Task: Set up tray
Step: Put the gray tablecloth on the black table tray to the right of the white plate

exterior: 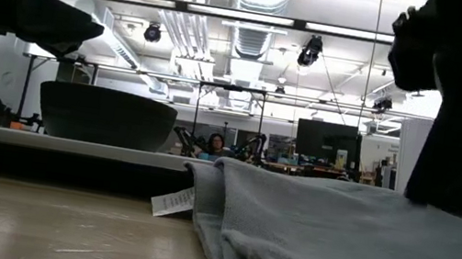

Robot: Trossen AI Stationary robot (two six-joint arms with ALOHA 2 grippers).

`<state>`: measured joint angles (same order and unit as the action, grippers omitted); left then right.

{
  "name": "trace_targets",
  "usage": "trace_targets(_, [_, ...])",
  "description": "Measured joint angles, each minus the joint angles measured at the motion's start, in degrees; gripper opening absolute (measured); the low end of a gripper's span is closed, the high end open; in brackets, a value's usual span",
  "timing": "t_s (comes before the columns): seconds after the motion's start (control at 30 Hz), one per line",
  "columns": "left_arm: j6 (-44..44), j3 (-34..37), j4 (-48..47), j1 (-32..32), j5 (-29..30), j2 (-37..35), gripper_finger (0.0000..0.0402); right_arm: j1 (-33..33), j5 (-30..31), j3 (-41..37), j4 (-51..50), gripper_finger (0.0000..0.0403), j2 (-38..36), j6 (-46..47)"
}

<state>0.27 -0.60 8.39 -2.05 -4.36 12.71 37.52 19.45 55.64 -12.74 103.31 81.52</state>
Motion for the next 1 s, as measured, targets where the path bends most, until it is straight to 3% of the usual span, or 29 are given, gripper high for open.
trace_targets(0.27, [0.00, 0.00, -0.04, 0.01, 0.01, 0.76, 0.0105, -0.02, -0.18, -0.03, 4.66, 0.0132, 3.44, -2.13])
trace_targets(0.83, [0.00, 0.00, -0.04, 0.00, 0.00, 1.20, 0.0105, -1.59, 1.55, -0.47, 7.43, 0.0132, 3.69, -6.76])
trace_targets(1.0, [0.00, 0.00, -0.05, 0.01, 0.02, 1.22, 0.0105, -1.88, 1.57, -0.99, 7.59, 0.0113, 3.69, -7.11])
